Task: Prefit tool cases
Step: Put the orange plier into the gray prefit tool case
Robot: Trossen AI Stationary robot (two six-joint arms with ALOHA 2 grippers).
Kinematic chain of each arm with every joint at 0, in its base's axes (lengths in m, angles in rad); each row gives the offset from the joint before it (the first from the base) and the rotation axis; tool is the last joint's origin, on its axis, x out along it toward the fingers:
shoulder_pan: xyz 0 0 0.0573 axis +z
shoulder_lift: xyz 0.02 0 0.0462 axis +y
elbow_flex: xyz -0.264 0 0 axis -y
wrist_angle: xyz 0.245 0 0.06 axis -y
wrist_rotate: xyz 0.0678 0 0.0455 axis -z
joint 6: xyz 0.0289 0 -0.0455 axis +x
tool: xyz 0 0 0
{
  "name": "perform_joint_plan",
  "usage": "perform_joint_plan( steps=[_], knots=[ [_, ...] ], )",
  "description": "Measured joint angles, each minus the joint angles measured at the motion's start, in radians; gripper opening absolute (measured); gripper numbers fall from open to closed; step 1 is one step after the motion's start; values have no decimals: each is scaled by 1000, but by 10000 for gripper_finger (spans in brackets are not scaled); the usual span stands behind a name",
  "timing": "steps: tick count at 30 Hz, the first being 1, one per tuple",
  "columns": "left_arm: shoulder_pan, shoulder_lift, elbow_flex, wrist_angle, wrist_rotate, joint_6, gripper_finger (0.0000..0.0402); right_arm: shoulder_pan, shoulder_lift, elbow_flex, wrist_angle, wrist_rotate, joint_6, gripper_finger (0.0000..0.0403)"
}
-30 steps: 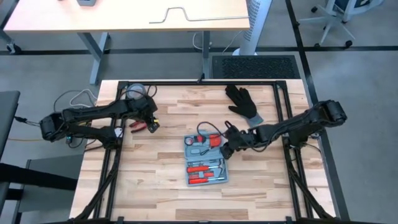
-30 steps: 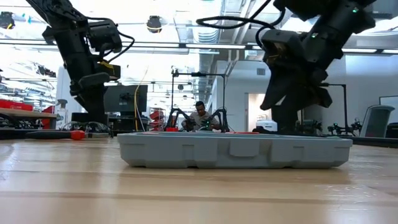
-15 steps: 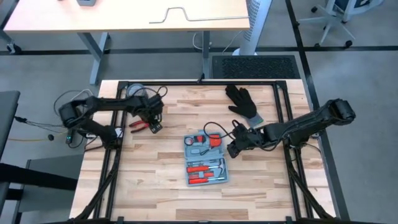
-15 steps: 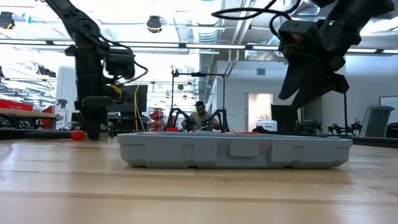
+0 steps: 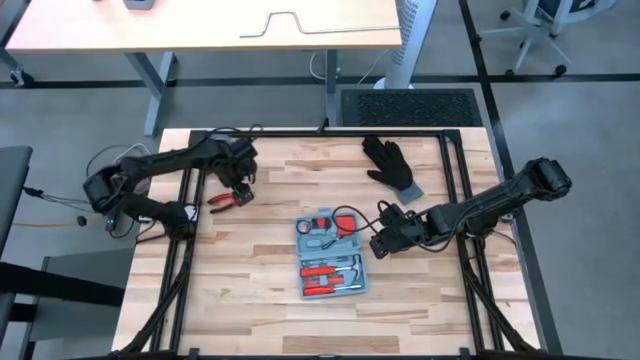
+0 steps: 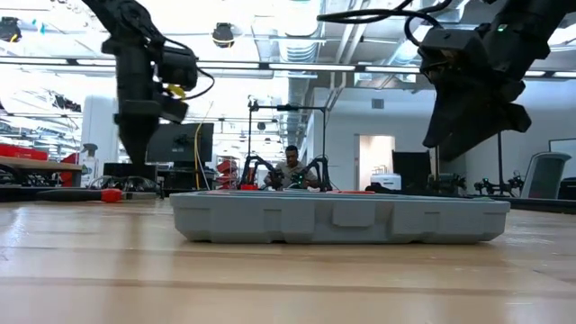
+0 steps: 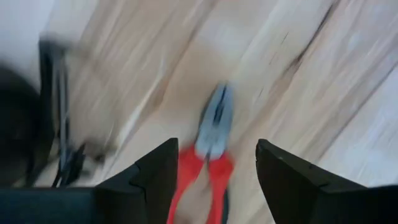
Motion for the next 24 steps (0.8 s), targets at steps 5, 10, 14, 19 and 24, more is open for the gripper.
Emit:
perform_joint_plan(
  steps=[5, 10, 14, 19, 24],
  knots=[
    [58, -64, -26, -97, -57, 46, 204, 5, 0, 0, 1, 3, 0, 195],
    [94, -84, -72, -98, -71, 59, 204, 5, 0, 0, 0, 4, -5, 195],
    [95, -61, -79, -85, -63, 59, 204, 7, 0, 0, -2, 7, -1, 195],
    [95, -19, -80, -89, -63, 60, 204, 26, 0, 0, -14, 7, 3, 195],
    [95, 46, -79, -88, -65, 58, 203, 54, 0, 0, -51, 39, 52, 195]
  ],
)
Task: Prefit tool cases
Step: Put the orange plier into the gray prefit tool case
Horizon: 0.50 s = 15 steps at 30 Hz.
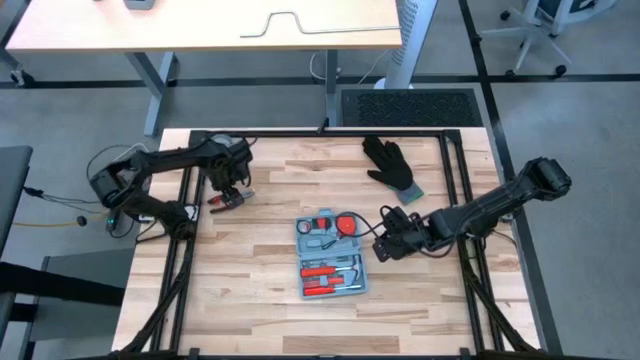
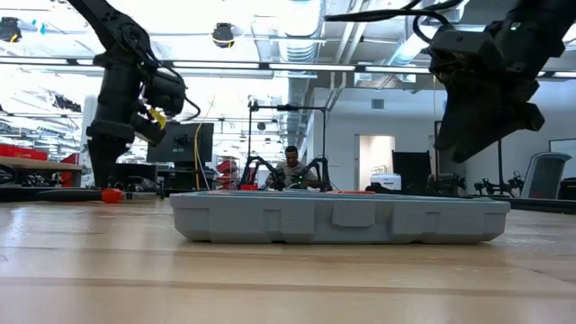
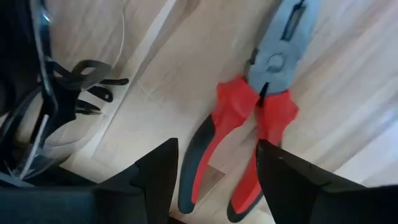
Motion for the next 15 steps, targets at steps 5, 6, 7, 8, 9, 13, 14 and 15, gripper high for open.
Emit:
perform_joint_plan(
  steps=[5, 6, 7, 8, 9, 13, 14, 15],
  knots=[
    [0, 95, 0, 1, -34, -11, 203, 24, 0, 0, -3, 11, 13, 195],
    [-3, 113, 0, 1, -34, -11, 203, 25, 0, 0, -11, 11, 21, 195],
    [-8, 133, 0, 2, -34, -12, 203, 25, 0, 0, -21, 14, 26, 195],
    [-14, 153, 1, 4, -34, -12, 203, 26, 0, 0, -29, 19, 29, 195],
    [-21, 170, 3, 3, -35, -12, 202, 28, 0, 0, -31, 20, 29, 195],
    [-72, 218, 18, -10, -44, -35, 190, 29, 0, 0, -32, 21, 29, 195],
    [-85, 223, 23, -10, -44, -53, 184, 29, 0, 0, -32, 21, 29, 195],
    [-99, 227, 30, -9, -38, -75, 177, 29, 0, 0, -32, 21, 29, 195]
  ],
)
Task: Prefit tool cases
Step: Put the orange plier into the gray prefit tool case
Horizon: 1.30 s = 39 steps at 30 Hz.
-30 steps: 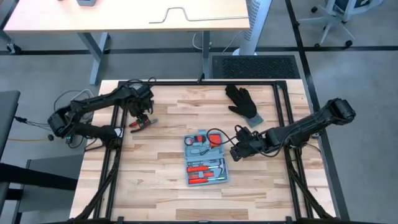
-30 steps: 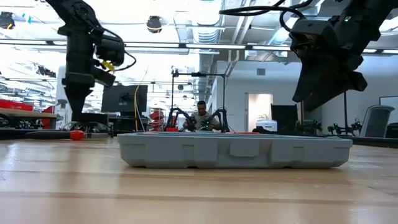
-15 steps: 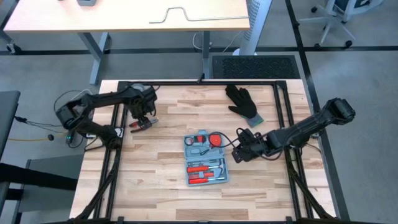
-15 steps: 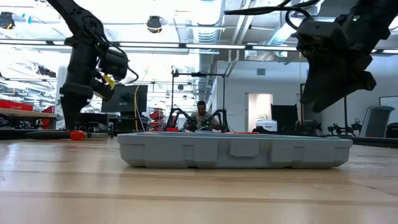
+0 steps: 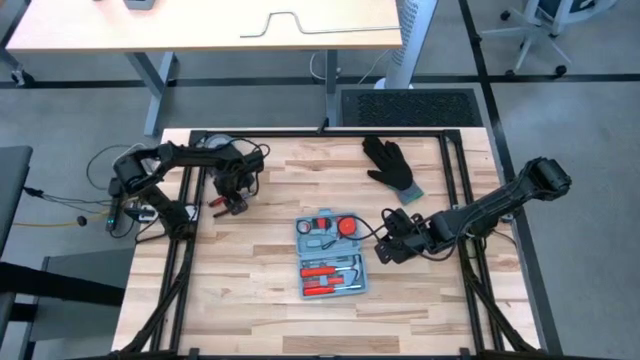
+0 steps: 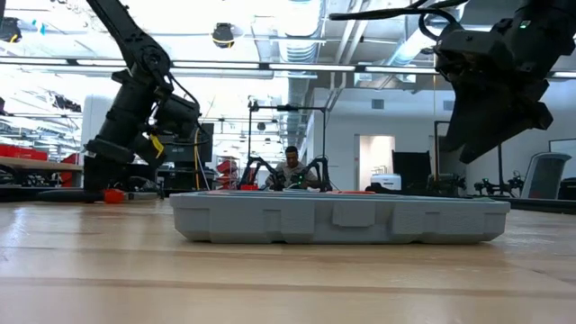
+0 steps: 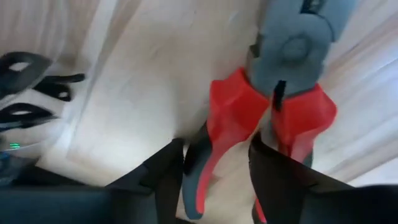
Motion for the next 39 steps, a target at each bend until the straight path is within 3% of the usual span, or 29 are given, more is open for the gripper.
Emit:
perform_joint_plan(
  steps=[6, 12, 19, 28, 33, 39],
  knots=[
    [-49, 2, 11, 39, 44, -101, 129, 0, 0, 0, -15, 5, 0, 195],
    [-62, -2, -37, 65, 52, -136, 39, 36, 0, 0, -58, 44, 74, 177],
    [-96, -113, -40, 113, 34, -156, 39, 167, -33, 0, -190, 135, 290, 137],
    [-224, -356, -34, 190, 199, -300, 39, 268, -84, 0, -310, 183, 456, 122],
    [-407, -339, -8, 289, 230, -405, 39, 270, -99, -52, -269, 191, 518, 122],
    [-566, -196, 130, 376, 172, -409, 39, 269, -172, -185, -28, 199, 525, 121]
  ],
)
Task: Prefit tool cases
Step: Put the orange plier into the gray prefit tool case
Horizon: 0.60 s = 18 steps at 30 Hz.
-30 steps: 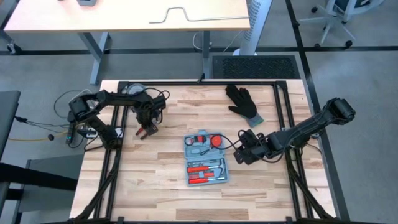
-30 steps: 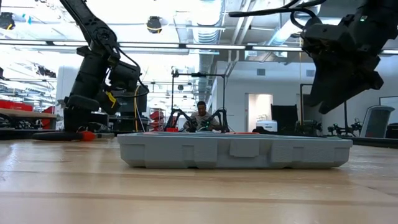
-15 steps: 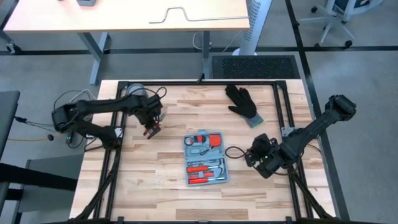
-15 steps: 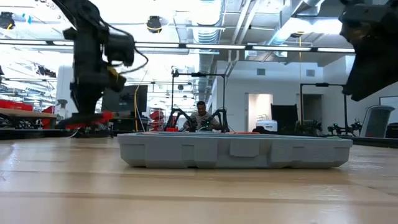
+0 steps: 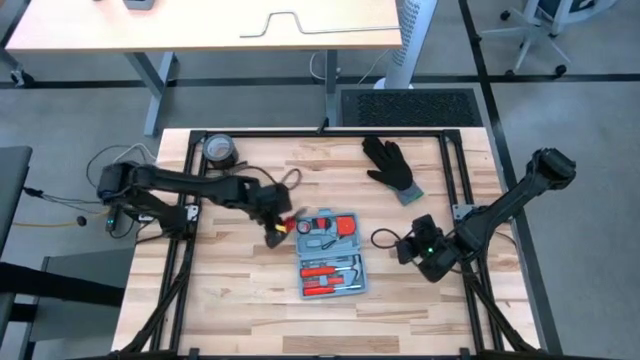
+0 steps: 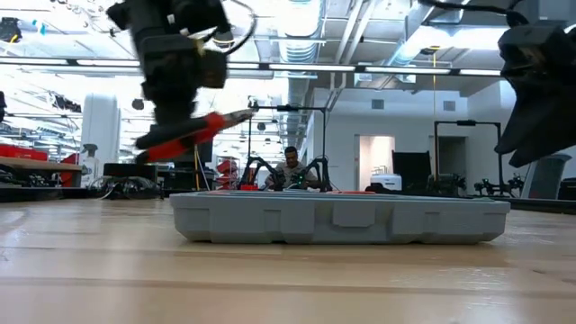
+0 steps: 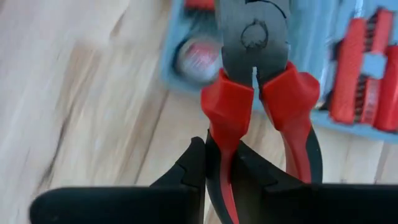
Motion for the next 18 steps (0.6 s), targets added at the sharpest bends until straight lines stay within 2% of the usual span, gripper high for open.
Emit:
perform_joint_plan(
  steps=[2, 9, 14, 18],
  knots=[
    [-26, 71, 72, -1, -23, 43, 39, -2, -26, -23, 43, -3, -10, 121],
    [-65, 336, 334, -31, -39, 230, 39, -17, -55, -29, 26, -12, -62, 121],
    [-75, 514, 530, -149, -36, 365, 39, -30, -57, -29, 26, -14, -77, 121],
    [-80, 609, 649, -248, -36, 447, 39, -28, -57, -29, 26, -14, -87, 121]
  ],
)
